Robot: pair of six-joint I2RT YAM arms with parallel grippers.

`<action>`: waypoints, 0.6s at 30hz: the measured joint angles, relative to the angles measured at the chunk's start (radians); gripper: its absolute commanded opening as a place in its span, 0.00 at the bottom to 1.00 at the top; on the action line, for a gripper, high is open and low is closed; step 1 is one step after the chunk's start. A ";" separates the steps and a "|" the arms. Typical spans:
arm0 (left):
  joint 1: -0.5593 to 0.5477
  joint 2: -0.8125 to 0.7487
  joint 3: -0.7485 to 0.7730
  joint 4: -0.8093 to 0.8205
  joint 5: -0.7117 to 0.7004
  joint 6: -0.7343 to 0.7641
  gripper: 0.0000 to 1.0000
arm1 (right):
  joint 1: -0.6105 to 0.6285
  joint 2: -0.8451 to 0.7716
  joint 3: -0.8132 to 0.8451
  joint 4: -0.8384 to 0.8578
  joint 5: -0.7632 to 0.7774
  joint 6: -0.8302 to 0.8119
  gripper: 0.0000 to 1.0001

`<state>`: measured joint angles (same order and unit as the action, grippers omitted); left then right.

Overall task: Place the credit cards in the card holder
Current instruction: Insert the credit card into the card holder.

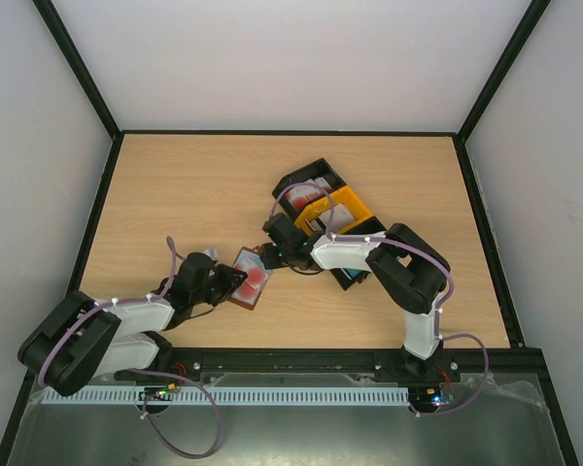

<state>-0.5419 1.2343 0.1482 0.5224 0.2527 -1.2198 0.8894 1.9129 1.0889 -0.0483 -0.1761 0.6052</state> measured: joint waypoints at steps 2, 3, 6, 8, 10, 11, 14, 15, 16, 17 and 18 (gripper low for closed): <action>-0.006 -0.019 0.000 -0.025 -0.003 0.003 0.27 | 0.000 0.000 0.000 -0.003 -0.008 -0.015 0.37; -0.011 -0.030 0.003 -0.043 -0.007 0.002 0.29 | 0.000 0.000 0.000 -0.005 -0.014 -0.019 0.37; -0.032 -0.047 0.023 -0.097 -0.022 0.000 0.30 | -0.005 0.000 0.000 -0.007 -0.033 -0.023 0.37; -0.047 -0.047 0.045 -0.133 -0.029 0.000 0.30 | -0.008 -0.001 0.000 -0.007 -0.049 -0.023 0.35; -0.062 -0.044 0.064 -0.167 -0.035 0.000 0.30 | -0.008 -0.001 0.000 -0.007 -0.067 -0.022 0.33; -0.067 -0.042 0.071 -0.178 -0.037 0.000 0.30 | -0.008 -0.001 -0.001 -0.008 -0.077 -0.020 0.33; -0.079 -0.026 0.095 -0.207 -0.037 0.008 0.29 | -0.007 -0.002 -0.005 -0.005 -0.093 -0.015 0.32; -0.084 -0.016 0.105 -0.213 -0.036 0.015 0.28 | -0.005 -0.003 -0.008 -0.003 -0.100 -0.012 0.32; -0.087 -0.002 0.116 -0.221 -0.035 0.025 0.28 | -0.003 -0.006 -0.014 0.003 -0.108 -0.010 0.31; -0.089 0.013 0.129 -0.227 -0.033 0.034 0.28 | 0.001 -0.011 -0.024 0.010 -0.119 -0.005 0.31; -0.089 0.032 0.144 -0.238 -0.029 0.047 0.27 | 0.005 -0.019 -0.036 0.016 -0.124 -0.002 0.31</action>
<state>-0.6308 1.2663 0.2920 0.2844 0.2234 -1.1732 0.8944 1.8935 1.0527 -0.0319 -0.3004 0.6037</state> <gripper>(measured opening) 0.283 0.316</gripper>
